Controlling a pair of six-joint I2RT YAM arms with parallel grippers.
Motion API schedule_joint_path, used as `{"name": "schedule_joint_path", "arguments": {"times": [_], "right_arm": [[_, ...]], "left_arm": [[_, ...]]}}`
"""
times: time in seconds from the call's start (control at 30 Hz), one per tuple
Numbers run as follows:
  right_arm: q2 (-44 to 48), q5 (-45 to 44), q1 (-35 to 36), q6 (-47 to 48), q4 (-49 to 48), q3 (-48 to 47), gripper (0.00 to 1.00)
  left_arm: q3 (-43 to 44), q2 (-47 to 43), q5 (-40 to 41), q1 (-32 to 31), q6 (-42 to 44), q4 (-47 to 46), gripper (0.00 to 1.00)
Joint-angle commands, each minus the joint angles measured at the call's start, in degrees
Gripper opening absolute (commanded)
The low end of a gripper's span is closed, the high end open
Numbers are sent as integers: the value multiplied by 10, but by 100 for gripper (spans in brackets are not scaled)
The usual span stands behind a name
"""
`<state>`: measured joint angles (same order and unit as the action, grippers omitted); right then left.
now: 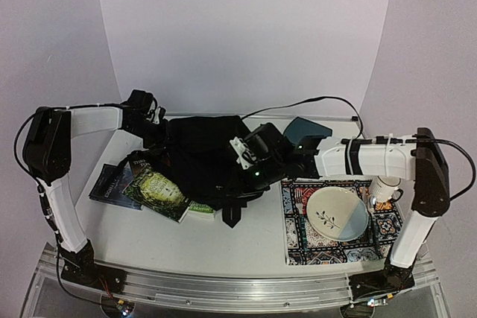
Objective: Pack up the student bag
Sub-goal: Unzip the largest pocket of the student bag, then hold the largest pocket of the student bag.
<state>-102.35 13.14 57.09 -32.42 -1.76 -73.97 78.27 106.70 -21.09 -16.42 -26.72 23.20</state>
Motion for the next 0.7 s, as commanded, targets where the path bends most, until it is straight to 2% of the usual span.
{"name": "schedule_joint_path", "arguments": {"times": [0.0, 0.13, 0.17, 0.3, 0.47, 0.67], "right_arm": [[-26, 5, 5, 16, 27, -57, 0], [-62, 12, 5, 17, 9, -111, 0], [-68, 15, 5, 17, 6, -122, 0], [-79, 26, 6, 18, 0, -136, 0], [-84, 35, 7, 19, -3, -139, 0], [-92, 45, 9, 23, -6, -149, 0]], "left_arm": [[27, -20, 19, 19, 15, -16, 20], [-49, -94, 3, 12, -27, -16, 44], [-74, -117, 0, 8, -41, -16, 47], [-160, -190, -17, -19, -99, -16, 53], [-223, -250, -11, -101, -182, -44, 66], [-246, -245, 12, -171, -250, -103, 68]]}}
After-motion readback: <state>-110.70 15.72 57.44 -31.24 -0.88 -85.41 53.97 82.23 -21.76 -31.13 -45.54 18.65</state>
